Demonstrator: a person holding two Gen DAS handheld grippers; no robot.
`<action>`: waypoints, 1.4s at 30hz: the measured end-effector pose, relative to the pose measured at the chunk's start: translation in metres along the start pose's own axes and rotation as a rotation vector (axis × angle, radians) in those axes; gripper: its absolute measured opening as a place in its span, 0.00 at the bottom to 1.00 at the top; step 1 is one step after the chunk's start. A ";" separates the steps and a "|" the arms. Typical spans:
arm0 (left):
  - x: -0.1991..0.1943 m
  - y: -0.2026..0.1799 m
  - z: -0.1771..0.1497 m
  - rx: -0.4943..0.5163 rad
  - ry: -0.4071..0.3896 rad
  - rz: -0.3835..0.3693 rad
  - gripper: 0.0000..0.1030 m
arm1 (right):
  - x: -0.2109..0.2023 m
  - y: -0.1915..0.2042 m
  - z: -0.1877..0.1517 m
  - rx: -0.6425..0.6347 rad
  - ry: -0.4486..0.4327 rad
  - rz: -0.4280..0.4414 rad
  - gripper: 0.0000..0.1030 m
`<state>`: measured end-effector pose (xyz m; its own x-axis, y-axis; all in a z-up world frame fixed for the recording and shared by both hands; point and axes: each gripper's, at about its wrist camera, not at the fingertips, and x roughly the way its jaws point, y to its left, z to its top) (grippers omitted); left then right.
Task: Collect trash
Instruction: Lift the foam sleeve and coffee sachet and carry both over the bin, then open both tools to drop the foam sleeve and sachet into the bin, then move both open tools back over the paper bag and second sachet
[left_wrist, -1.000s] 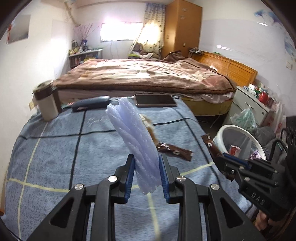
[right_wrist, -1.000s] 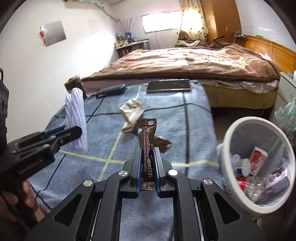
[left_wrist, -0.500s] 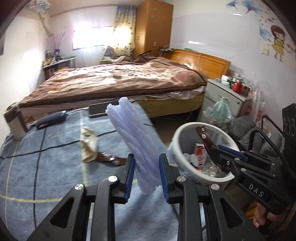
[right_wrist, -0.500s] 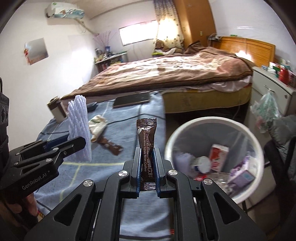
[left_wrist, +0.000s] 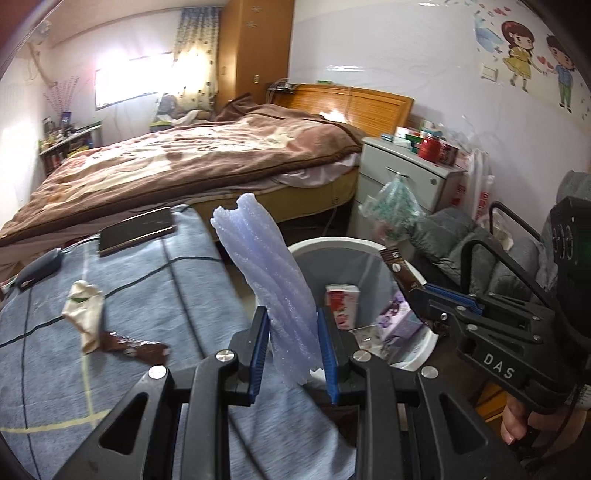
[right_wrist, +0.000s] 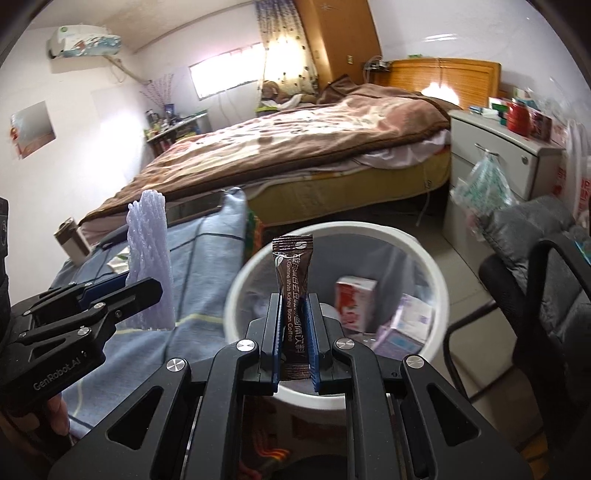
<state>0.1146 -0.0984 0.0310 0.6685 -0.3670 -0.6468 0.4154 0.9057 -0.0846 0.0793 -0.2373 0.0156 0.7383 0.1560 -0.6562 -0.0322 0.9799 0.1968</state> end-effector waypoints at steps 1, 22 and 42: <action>0.004 -0.004 0.001 0.005 0.005 -0.014 0.27 | 0.001 -0.004 0.000 0.003 0.003 -0.006 0.14; 0.061 -0.031 0.007 0.023 0.102 -0.060 0.28 | 0.041 -0.044 -0.005 0.020 0.128 -0.098 0.14; 0.047 -0.018 0.005 -0.022 0.086 -0.071 0.51 | 0.037 -0.041 -0.006 0.031 0.121 -0.097 0.44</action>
<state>0.1417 -0.1328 0.0054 0.5821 -0.4115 -0.7013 0.4451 0.8830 -0.1486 0.1036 -0.2708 -0.0210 0.6500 0.0763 -0.7561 0.0580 0.9871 0.1495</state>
